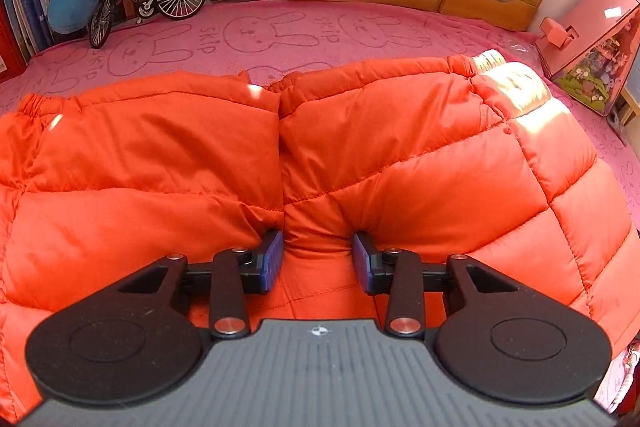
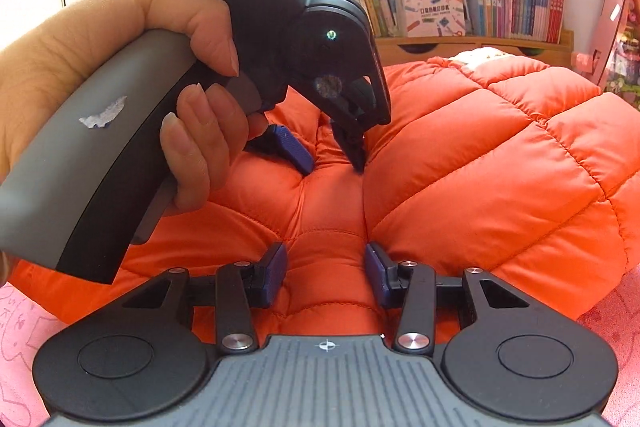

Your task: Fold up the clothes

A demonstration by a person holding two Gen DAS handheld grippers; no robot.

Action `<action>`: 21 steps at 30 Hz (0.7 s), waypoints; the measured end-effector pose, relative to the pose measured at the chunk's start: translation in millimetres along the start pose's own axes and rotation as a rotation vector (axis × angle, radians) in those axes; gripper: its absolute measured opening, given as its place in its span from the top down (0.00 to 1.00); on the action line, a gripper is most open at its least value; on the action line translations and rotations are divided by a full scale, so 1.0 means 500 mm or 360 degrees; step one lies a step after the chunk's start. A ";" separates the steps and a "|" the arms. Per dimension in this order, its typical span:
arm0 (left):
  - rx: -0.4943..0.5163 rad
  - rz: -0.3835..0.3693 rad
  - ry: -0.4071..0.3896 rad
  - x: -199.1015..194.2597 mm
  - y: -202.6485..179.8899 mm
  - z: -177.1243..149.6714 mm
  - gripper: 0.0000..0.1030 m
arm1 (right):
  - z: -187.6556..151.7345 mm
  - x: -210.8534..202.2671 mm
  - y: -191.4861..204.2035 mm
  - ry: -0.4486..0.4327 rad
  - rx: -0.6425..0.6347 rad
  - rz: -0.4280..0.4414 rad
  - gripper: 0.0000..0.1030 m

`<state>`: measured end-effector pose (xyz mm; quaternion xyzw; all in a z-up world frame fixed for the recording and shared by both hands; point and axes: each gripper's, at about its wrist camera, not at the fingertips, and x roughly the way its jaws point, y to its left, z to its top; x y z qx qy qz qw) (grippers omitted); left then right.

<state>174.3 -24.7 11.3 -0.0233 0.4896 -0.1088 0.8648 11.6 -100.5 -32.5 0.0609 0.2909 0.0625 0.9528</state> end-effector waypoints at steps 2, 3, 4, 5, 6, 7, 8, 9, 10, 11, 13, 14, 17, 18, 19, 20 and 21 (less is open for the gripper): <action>-0.0015 -0.0006 0.0001 0.007 0.006 0.010 0.65 | -0.003 -0.002 -0.003 0.0004 0.0003 0.0009 0.57; -0.0023 0.0000 0.0000 0.010 0.007 0.015 0.65 | -0.004 -0.003 -0.004 0.0007 0.0004 0.0013 0.57; -0.0021 0.0015 -0.0006 0.014 0.006 0.019 0.65 | -0.005 -0.004 -0.004 0.0008 0.0002 0.0014 0.57; -0.0016 0.0032 -0.0015 0.017 0.004 0.023 0.65 | -0.006 -0.005 -0.005 0.0009 0.0000 0.0016 0.57; -0.0007 0.0051 -0.0026 0.021 0.001 0.026 0.65 | -0.007 -0.006 -0.006 0.0010 -0.0002 0.0017 0.57; 0.0004 0.0072 -0.0039 0.024 -0.002 0.028 0.65 | -0.007 -0.007 -0.004 0.0011 -0.0006 0.0015 0.57; 0.0012 0.0086 -0.0048 0.028 -0.003 0.031 0.65 | -0.008 -0.009 -0.002 0.0011 -0.0010 0.0013 0.57; 0.0011 0.0094 -0.0054 0.031 -0.003 0.034 0.65 | -0.007 -0.009 -0.002 0.0013 -0.0014 0.0013 0.57; -0.0002 0.0093 -0.0055 0.034 -0.001 0.038 0.65 | -0.011 -0.013 0.000 0.0015 -0.0018 0.0014 0.57; -0.0017 0.0091 -0.0055 0.038 0.003 0.043 0.65 | -0.015 -0.017 0.002 0.0016 -0.0022 0.0015 0.57; -0.0042 0.0080 -0.0051 0.044 0.009 0.051 0.65 | -0.023 -0.026 0.006 0.0018 -0.0034 0.0016 0.57; -0.0051 0.0071 -0.0046 0.046 0.012 0.054 0.65 | -0.025 -0.028 0.004 0.0017 -0.0041 0.0014 0.57; -0.0049 0.0048 -0.0040 0.049 0.017 0.057 0.65 | -0.041 -0.042 0.011 0.0012 -0.0067 -0.0008 0.57; -0.0046 0.0044 -0.0042 0.049 0.018 0.056 0.65 | -0.046 -0.047 0.014 0.0009 -0.0076 -0.0016 0.57; -0.0043 0.0041 -0.0045 0.050 0.018 0.056 0.65 | -0.048 -0.049 0.014 0.0009 -0.0078 -0.0022 0.57; -0.0042 0.0040 -0.0049 0.050 0.018 0.055 0.65 | -0.049 -0.051 0.014 0.0008 -0.0080 -0.0028 0.57; -0.0044 0.0040 -0.0051 0.050 0.018 0.055 0.65 | -0.050 -0.052 0.014 0.0007 -0.0082 -0.0034 0.57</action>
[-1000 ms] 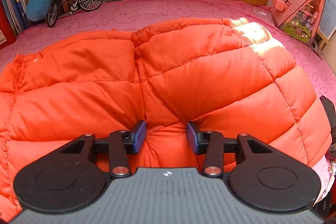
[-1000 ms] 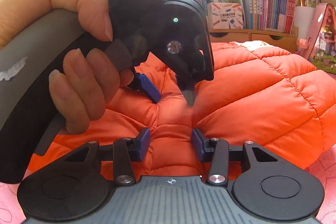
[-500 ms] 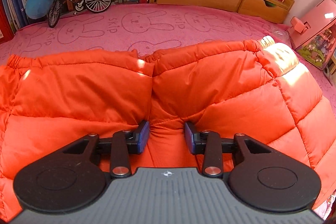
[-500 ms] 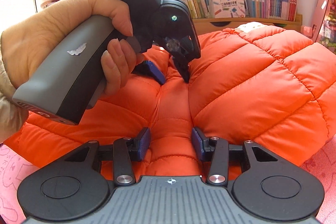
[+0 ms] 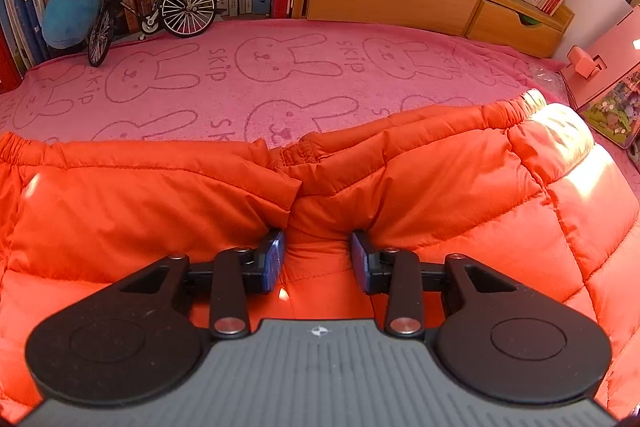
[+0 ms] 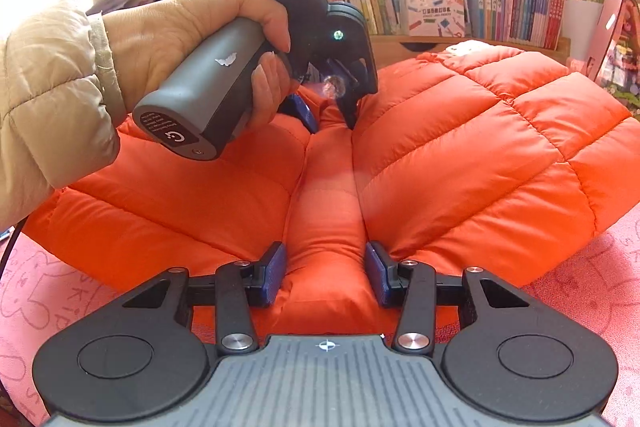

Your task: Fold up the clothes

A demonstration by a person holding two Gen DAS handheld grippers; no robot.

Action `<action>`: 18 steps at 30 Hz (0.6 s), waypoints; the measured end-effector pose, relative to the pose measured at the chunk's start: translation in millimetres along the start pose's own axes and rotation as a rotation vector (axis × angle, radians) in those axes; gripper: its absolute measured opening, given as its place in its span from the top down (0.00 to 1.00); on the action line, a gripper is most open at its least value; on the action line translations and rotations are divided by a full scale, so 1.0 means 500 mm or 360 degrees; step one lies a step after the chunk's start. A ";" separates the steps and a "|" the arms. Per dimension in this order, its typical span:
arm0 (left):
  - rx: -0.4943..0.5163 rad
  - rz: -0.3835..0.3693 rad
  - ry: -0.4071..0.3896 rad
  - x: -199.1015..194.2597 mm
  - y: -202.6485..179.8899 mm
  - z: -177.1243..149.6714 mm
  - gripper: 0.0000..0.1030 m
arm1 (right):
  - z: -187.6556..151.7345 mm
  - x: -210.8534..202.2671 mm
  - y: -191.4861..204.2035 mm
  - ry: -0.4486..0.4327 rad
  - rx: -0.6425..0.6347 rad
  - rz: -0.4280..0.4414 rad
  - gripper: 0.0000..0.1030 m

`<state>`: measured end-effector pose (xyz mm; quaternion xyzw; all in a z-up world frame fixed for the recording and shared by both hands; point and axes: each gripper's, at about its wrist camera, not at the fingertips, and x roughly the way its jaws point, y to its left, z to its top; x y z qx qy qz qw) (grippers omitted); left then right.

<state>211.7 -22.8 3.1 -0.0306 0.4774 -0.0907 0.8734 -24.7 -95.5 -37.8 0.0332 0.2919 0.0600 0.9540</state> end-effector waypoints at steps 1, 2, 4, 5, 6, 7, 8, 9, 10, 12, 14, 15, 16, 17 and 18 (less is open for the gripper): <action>-0.0002 0.0000 -0.0002 0.000 0.000 0.000 0.65 | -0.002 -0.003 0.002 0.0000 -0.0001 -0.0005 0.57; -0.0002 0.0001 -0.0005 0.001 0.000 -0.001 0.65 | -0.005 -0.007 0.003 0.0000 -0.0002 -0.0009 0.57; 0.0003 0.0002 -0.0010 0.001 -0.001 -0.003 0.65 | -0.009 -0.011 0.005 -0.0001 -0.0005 -0.0021 0.57; 0.0004 0.0002 -0.0013 0.001 -0.001 -0.003 0.65 | -0.011 -0.015 0.007 0.0000 -0.0009 -0.0028 0.57; 0.0005 0.0001 -0.0015 0.001 -0.001 -0.003 0.65 | -0.014 -0.020 0.009 0.0000 -0.0013 -0.0036 0.57; 0.0003 -0.0001 -0.0017 0.001 0.000 -0.003 0.65 | -0.017 -0.023 0.009 -0.0001 -0.0017 -0.0041 0.57; 0.0000 -0.0003 -0.0018 0.001 0.001 -0.003 0.65 | -0.019 -0.026 0.009 -0.0002 -0.0018 -0.0044 0.57; -0.0002 -0.0005 -0.0021 0.001 0.001 -0.004 0.65 | -0.020 -0.028 0.009 -0.0004 -0.0019 -0.0047 0.57; -0.0002 -0.0006 -0.0023 0.001 0.002 -0.004 0.65 | -0.023 -0.031 0.010 -0.0003 -0.0020 -0.0051 0.57; -0.0002 -0.0009 -0.0025 0.001 0.002 -0.004 0.65 | -0.028 -0.039 0.012 -0.0003 -0.0021 -0.0059 0.57; -0.0006 -0.0012 -0.0026 0.001 0.003 -0.003 0.65 | -0.036 -0.048 0.012 -0.0008 -0.0025 -0.0058 0.57; -0.0008 -0.0013 -0.0028 0.001 0.003 -0.004 0.65 | -0.040 -0.052 0.014 -0.0016 -0.0040 -0.0060 0.57; -0.0007 -0.0012 -0.0032 0.001 0.002 -0.004 0.65 | -0.040 -0.053 0.012 -0.0014 -0.0031 -0.0055 0.57; -0.0004 -0.0011 -0.0036 0.000 0.002 -0.005 0.65 | -0.041 -0.055 0.011 -0.0013 -0.0022 -0.0050 0.57; 0.0000 -0.0009 -0.0040 0.000 0.001 -0.006 0.65 | -0.041 -0.055 0.012 -0.0012 -0.0024 -0.0050 0.57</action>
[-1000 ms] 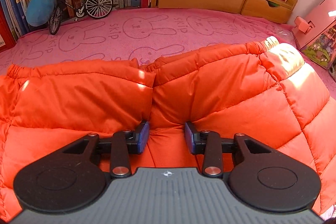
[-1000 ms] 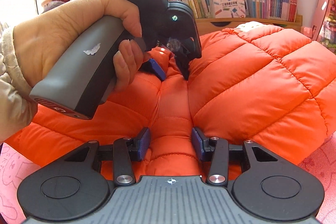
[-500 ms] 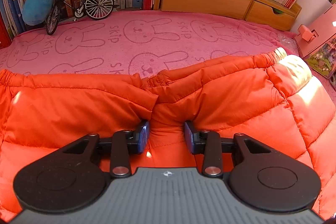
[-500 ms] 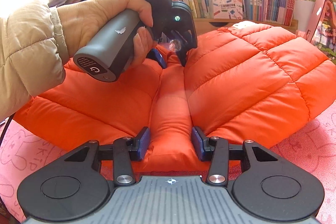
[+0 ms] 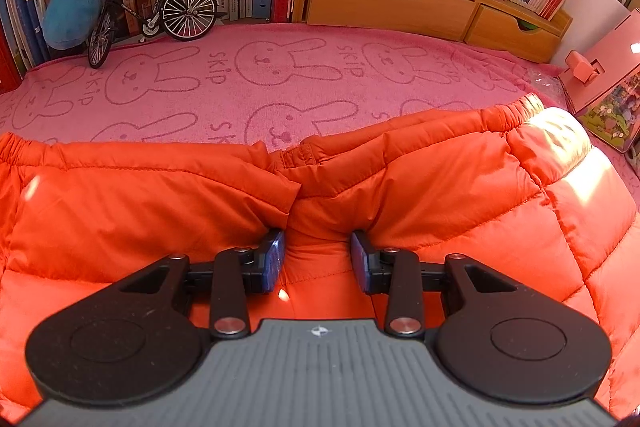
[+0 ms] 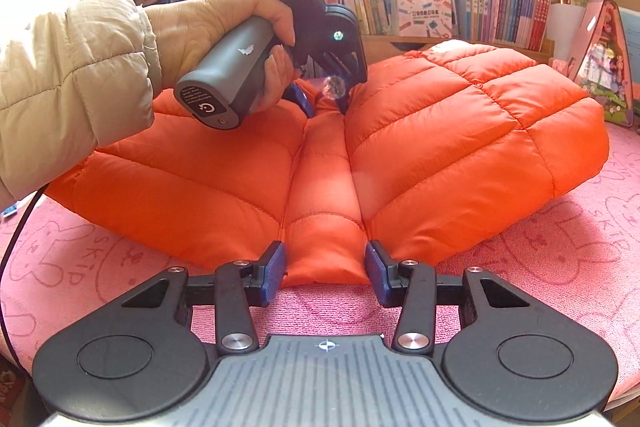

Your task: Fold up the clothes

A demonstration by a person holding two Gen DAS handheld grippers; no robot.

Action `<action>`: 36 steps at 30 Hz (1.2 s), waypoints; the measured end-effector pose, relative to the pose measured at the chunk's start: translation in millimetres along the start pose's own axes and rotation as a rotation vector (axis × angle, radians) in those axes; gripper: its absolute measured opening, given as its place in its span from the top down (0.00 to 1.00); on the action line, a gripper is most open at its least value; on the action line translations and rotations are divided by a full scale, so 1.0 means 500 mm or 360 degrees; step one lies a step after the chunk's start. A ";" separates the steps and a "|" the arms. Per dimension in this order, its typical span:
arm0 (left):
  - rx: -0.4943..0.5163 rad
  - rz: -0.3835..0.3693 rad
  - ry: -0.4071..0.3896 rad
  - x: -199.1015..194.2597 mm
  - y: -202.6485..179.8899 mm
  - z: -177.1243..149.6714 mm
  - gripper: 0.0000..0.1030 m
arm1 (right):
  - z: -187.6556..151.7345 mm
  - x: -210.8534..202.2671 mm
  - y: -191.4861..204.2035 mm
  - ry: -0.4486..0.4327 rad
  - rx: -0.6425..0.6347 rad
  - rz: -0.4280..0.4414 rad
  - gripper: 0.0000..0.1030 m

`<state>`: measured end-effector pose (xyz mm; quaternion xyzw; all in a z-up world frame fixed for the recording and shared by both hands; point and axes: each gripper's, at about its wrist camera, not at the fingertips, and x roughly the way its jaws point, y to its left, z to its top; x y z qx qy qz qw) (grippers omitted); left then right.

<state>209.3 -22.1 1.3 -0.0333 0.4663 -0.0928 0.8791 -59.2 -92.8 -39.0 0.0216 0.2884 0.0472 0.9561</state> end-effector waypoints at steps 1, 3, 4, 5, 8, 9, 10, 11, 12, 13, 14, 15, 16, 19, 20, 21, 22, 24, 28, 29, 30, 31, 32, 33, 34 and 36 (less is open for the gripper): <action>0.0002 0.0002 -0.0004 0.000 -0.001 -0.001 0.65 | -0.001 -0.002 0.001 0.0000 -0.0001 -0.0002 0.57; 0.0007 0.0005 -0.0010 0.000 -0.001 -0.002 0.65 | -0.004 -0.004 0.002 -0.0001 -0.0001 -0.0005 0.57; 0.0007 0.0006 -0.0013 0.000 -0.002 -0.003 0.65 | -0.005 -0.006 0.003 -0.0001 -0.0001 -0.0006 0.57; 0.0009 0.0007 -0.0017 -0.001 -0.002 -0.004 0.65 | -0.006 -0.007 0.003 -0.0003 -0.0001 -0.0006 0.57; 0.0021 0.0011 -0.0035 -0.002 -0.003 -0.008 0.65 | -0.004 -0.010 0.000 -0.0010 0.0041 -0.0006 0.57; 0.0029 0.0014 -0.0044 -0.002 -0.004 -0.010 0.65 | -0.003 -0.010 -0.002 -0.0013 0.0061 -0.0006 0.57; 0.0037 0.0014 -0.0053 -0.003 -0.004 -0.012 0.65 | 0.005 -0.008 0.000 -0.0017 0.0065 -0.0007 0.56; 0.0037 0.0011 -0.0054 -0.003 -0.004 -0.012 0.65 | 0.014 -0.006 0.002 -0.0021 0.0068 -0.0008 0.56; 0.0033 0.0006 -0.0054 -0.003 -0.002 -0.012 0.65 | 0.022 -0.003 0.004 -0.0025 0.0072 -0.0009 0.56; 0.0030 0.0001 -0.0053 -0.003 -0.001 -0.011 0.65 | 0.033 0.001 0.008 -0.0052 0.0052 -0.0022 0.56; 0.0019 -0.0007 -0.0048 -0.002 0.001 -0.009 0.65 | 0.045 0.004 0.012 -0.0079 0.0033 -0.0035 0.56; 0.0006 -0.0018 -0.0041 -0.002 0.004 -0.007 0.65 | 0.056 0.009 0.014 -0.0100 0.0028 -0.0035 0.56; -0.0006 -0.0030 -0.0034 -0.002 0.008 -0.005 0.65 | 0.069 0.018 0.016 -0.0101 0.0024 -0.0026 0.56; -0.0005 -0.0043 -0.0027 -0.002 0.010 -0.004 0.65 | 0.102 0.052 0.025 -0.0092 0.0008 -0.0011 0.56; 0.0002 -0.0046 -0.0025 -0.002 0.010 -0.004 0.65 | 0.111 0.064 0.027 -0.0092 0.0010 -0.0017 0.56; -0.0007 -0.0058 -0.0018 -0.002 0.013 -0.002 0.65 | 0.117 0.076 0.027 -0.0071 0.0010 -0.0021 0.58; -0.0021 -0.0072 -0.0010 -0.001 0.017 0.001 0.65 | 0.124 0.089 0.028 -0.0049 0.0011 -0.0024 0.58; -0.0052 -0.0099 0.0005 0.000 0.025 0.005 0.65 | 0.133 0.112 0.026 -0.0010 0.0002 -0.0008 0.56; -0.0047 -0.0110 0.0033 0.001 0.026 0.012 0.65 | 0.138 0.126 0.023 -0.0002 -0.0034 0.0011 0.55; -0.0038 -0.0108 0.0034 0.001 0.025 0.012 0.65 | 0.137 0.128 0.019 0.0000 -0.0012 0.0022 0.54; -0.0027 -0.0105 0.0035 0.001 0.024 0.011 0.65 | 0.137 0.130 0.014 0.0002 0.0010 0.0033 0.54; -0.0014 -0.0102 0.0031 0.001 0.022 0.010 0.65 | 0.131 0.130 0.005 0.0008 0.0054 0.0050 0.54; -0.0001 -0.0099 0.0028 0.000 0.020 0.009 0.65 | 0.125 0.130 -0.003 0.0014 0.0098 0.0067 0.55; 0.0002 -0.0098 0.0028 0.000 0.020 0.008 0.65 | 0.116 0.127 -0.009 0.0022 0.0116 0.0070 0.56; 0.0002 -0.0097 0.0029 0.000 0.020 0.009 0.65 | 0.103 0.120 -0.013 0.0022 0.0121 0.0062 0.56; -0.0001 -0.0098 0.0030 0.001 0.020 0.009 0.65 | 0.080 0.101 -0.011 0.0016 0.0112 0.0042 0.56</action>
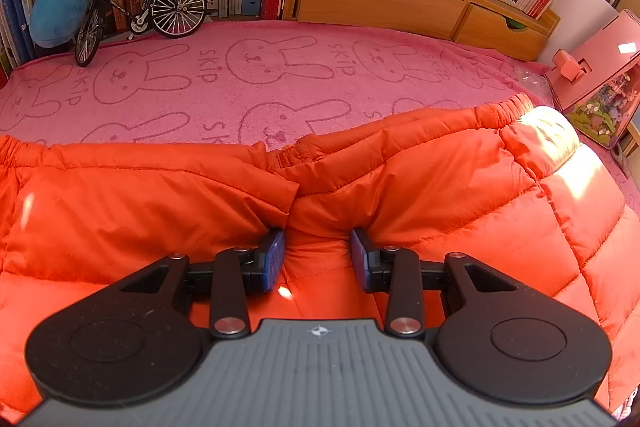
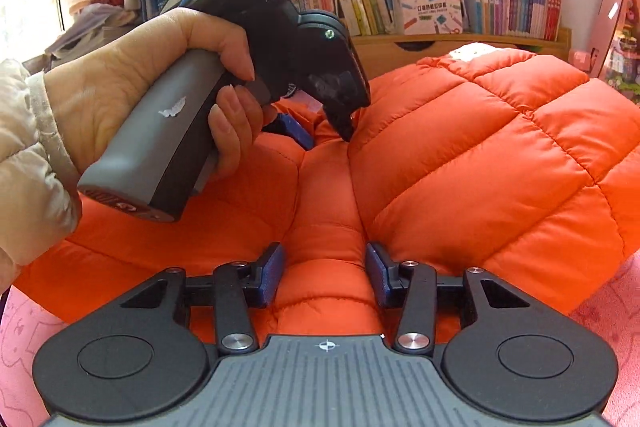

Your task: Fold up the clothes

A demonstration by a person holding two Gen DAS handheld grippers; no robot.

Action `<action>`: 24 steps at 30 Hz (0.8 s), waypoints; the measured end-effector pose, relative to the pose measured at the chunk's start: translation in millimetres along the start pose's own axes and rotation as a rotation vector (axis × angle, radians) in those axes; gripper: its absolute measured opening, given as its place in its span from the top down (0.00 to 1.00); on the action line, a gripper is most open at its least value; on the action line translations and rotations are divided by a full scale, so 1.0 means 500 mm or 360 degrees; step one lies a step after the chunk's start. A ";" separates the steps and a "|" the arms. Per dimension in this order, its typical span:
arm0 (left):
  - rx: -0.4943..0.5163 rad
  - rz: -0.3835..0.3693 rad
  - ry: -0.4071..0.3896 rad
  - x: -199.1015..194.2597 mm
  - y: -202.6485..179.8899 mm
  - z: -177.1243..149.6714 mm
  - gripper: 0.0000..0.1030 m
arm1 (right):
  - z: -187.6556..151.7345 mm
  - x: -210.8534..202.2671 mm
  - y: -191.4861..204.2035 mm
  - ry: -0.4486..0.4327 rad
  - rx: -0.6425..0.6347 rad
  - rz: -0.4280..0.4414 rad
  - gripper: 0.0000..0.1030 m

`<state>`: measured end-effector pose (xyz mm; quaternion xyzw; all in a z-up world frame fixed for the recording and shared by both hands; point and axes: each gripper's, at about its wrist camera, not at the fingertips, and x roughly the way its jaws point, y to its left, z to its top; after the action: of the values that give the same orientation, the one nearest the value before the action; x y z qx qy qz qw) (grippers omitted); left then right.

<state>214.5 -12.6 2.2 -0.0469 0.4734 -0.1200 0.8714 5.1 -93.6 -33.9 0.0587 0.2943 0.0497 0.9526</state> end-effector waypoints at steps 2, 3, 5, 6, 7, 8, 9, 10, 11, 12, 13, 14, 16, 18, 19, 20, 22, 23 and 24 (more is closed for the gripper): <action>-0.0005 -0.0002 0.0000 0.000 0.001 0.001 0.65 | -0.020 -0.018 -0.001 0.0000 -0.0001 -0.0012 0.56; -0.0005 -0.0003 -0.0001 0.000 0.001 0.000 0.65 | -0.027 -0.026 0.001 0.0000 -0.0009 -0.0023 0.56; -0.0006 0.0000 -0.0007 0.000 0.000 0.000 0.65 | -0.041 -0.041 0.003 0.0000 -0.0025 -0.0043 0.56; -0.0006 0.0002 -0.0009 0.001 0.000 0.000 0.65 | -0.048 -0.050 0.004 -0.0001 -0.0026 -0.0051 0.56; -0.0005 0.0004 -0.0012 0.001 -0.001 0.000 0.65 | -0.053 -0.056 0.004 -0.0002 -0.0028 -0.0056 0.56; -0.0003 0.0007 -0.0015 0.002 -0.001 -0.001 0.65 | -0.059 -0.065 0.004 -0.0004 -0.0018 -0.0059 0.56; 0.0002 0.0009 -0.0019 0.002 -0.002 -0.001 0.65 | -0.064 -0.071 0.006 -0.0005 -0.0026 -0.0067 0.56; 0.0005 0.0010 -0.0023 0.002 -0.002 -0.002 0.65 | -0.068 -0.077 0.008 -0.0006 -0.0034 -0.0074 0.56; 0.0006 0.0011 -0.0027 0.003 -0.002 -0.002 0.65 | -0.073 -0.084 0.010 -0.0007 -0.0042 -0.0082 0.56; 0.0007 0.0011 -0.0031 0.003 -0.002 -0.003 0.65 | -0.077 -0.090 0.012 -0.0008 -0.0055 -0.0085 0.56; 0.0007 0.0010 -0.0035 0.003 -0.002 -0.004 0.65 | -0.082 -0.096 0.014 -0.0010 -0.0068 -0.0088 0.56; 0.0007 0.0012 -0.0039 0.003 -0.002 -0.004 0.65 | -0.084 -0.100 0.013 -0.0010 -0.0067 -0.0088 0.56; 0.0004 0.0019 -0.0049 0.003 -0.004 -0.006 0.65 | -0.088 -0.107 0.012 -0.0016 -0.0068 -0.0076 0.56; 0.0017 0.0037 -0.0068 0.002 -0.009 -0.010 0.65 | -0.093 -0.114 0.009 -0.0028 -0.0072 -0.0056 0.56; 0.0032 0.0048 -0.0087 0.000 -0.013 -0.014 0.65 | -0.095 -0.118 0.008 -0.0033 -0.0074 -0.0045 0.56; 0.0052 0.0058 -0.0102 -0.002 -0.016 -0.016 0.65 | -0.097 -0.121 0.007 -0.0039 -0.0076 -0.0035 0.55; 0.0064 0.0066 -0.0118 -0.014 -0.018 -0.017 0.65 | -0.101 -0.138 -0.021 -0.0070 0.0018 0.0040 0.52; 0.0046 0.0060 -0.0126 -0.025 -0.016 -0.017 0.66 | -0.102 -0.148 -0.042 -0.0091 0.0100 0.0081 0.48; 0.0033 0.0049 -0.0135 -0.040 -0.014 -0.019 0.66 | -0.103 -0.158 -0.063 -0.0113 0.0182 0.0122 0.45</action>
<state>195.0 -14.1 14.4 -0.0357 0.4354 -0.1093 0.8929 -87.0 -130.7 -36.9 0.1258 0.2604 0.0670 0.9549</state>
